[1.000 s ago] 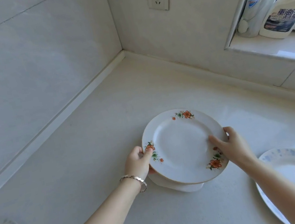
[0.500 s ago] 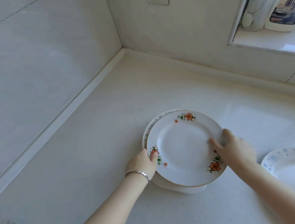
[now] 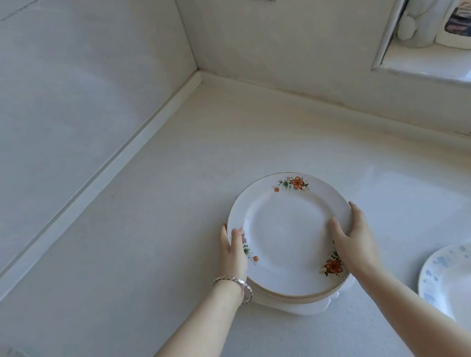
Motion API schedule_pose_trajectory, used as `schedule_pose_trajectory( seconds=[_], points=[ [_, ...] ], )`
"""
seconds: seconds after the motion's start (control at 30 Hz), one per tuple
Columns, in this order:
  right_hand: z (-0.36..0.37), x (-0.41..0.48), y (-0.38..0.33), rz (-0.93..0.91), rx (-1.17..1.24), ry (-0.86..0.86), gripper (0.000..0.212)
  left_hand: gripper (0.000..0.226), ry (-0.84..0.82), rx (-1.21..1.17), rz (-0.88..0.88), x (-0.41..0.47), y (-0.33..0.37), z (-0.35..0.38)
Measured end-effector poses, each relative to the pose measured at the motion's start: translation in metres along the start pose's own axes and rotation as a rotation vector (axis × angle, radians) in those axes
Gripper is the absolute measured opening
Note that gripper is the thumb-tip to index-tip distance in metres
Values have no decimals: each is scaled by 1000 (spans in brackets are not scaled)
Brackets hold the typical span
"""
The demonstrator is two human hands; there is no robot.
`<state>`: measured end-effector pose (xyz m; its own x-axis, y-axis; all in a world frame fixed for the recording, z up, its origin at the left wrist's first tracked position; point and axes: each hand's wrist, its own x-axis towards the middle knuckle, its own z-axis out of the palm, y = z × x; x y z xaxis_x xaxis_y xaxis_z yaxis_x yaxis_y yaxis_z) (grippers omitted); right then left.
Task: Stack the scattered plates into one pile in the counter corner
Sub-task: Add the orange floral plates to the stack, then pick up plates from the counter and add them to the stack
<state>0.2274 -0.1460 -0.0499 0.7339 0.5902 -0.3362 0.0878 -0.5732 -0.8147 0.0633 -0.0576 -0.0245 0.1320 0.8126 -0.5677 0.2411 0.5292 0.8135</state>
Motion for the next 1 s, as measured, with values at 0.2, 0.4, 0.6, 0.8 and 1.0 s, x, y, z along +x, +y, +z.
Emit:
schedule_pose_trajectory(
  seconds=[0.2, 0.4, 0.6, 0.8, 1.0],
  points=[
    [4, -5, -19, -258, -631, 59, 61, 35, 61, 196, 2, 5, 0, -4],
    [65, -53, -83, -542, -596, -532, 30, 17, 280, 155, -17, 3, -11, -93],
    [164, -151, -100, -658, -882, -1100, 36, 29, 619, -124, -138, -47, -62, -252],
    [259, -271, -94, -720, -986, -1339, 37, 21, 893, -209, -166, -134, -142, -399],
    [358, -370, -59, -332, -886, -1360, 21, 28, 1021, -75, -255, -203, -228, -503]
  ],
)
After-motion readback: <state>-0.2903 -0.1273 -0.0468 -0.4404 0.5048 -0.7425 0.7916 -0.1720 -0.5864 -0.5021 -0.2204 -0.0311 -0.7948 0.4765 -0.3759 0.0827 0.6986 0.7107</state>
